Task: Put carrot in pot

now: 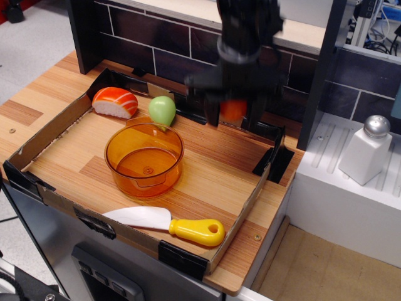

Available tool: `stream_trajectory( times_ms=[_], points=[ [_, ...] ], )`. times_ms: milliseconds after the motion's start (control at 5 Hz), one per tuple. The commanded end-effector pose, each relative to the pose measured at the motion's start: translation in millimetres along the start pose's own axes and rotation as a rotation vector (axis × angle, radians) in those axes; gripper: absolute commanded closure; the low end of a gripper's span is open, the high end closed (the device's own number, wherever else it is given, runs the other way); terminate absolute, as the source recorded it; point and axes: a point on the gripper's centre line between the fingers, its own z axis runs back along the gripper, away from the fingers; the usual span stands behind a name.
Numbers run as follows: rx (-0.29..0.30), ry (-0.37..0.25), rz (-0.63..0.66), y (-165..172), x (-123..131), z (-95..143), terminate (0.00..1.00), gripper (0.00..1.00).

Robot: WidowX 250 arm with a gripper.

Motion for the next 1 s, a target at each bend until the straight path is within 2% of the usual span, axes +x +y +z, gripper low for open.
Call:
stream_trajectory(
  times_ms=[0, 200, 400, 600, 800],
  points=[
    [0.054, -0.061, -0.034, 64.3, -8.1, 24.4, 0.0, 1.0],
    [0.064, -0.054, -0.088, 87.4, -13.8, 22.8, 0.0, 1.0],
    [0.084, -0.04, -0.093, 92.9, -15.5, 17.9, 0.0, 1.0],
    [0.112, -0.033, -0.112, 92.7, -16.2, 14.9, 0.0, 0.0],
    [0.112, -0.056, -0.103, 93.6, -17.2, 16.4, 0.0, 0.0]
  ],
)
